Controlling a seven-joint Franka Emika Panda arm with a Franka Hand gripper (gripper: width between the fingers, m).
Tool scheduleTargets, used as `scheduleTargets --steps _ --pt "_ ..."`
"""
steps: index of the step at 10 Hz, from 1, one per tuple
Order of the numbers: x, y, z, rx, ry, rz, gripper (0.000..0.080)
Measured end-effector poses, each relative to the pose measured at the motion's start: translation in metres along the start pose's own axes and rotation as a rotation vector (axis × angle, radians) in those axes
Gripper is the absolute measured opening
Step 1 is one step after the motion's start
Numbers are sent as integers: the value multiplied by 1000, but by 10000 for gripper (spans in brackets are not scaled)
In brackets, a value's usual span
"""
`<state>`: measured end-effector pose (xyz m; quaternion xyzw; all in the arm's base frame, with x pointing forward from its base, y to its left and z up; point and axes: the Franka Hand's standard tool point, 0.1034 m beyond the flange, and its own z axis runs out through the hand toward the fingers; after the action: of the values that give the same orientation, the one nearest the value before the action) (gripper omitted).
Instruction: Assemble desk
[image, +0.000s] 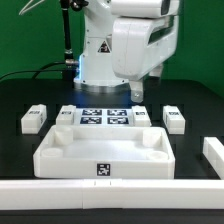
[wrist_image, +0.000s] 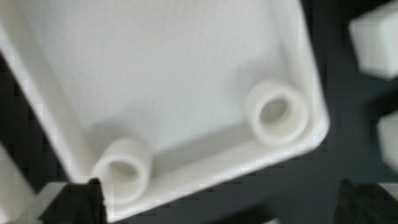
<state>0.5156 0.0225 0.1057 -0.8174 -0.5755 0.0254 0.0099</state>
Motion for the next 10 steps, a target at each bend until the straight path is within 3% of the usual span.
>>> scheduleTargets --steps 2,6,7,8,10 --pt "-40 -13 19 20 2 -212 649" --pt "-39 -13 22 27 1 -215 649" --pt "-45 -16 35 5 13 -250 649" --pt "-54 -25 53 4 20 -260 649" --pt "-57 -27 82 -57 50 -255 649"
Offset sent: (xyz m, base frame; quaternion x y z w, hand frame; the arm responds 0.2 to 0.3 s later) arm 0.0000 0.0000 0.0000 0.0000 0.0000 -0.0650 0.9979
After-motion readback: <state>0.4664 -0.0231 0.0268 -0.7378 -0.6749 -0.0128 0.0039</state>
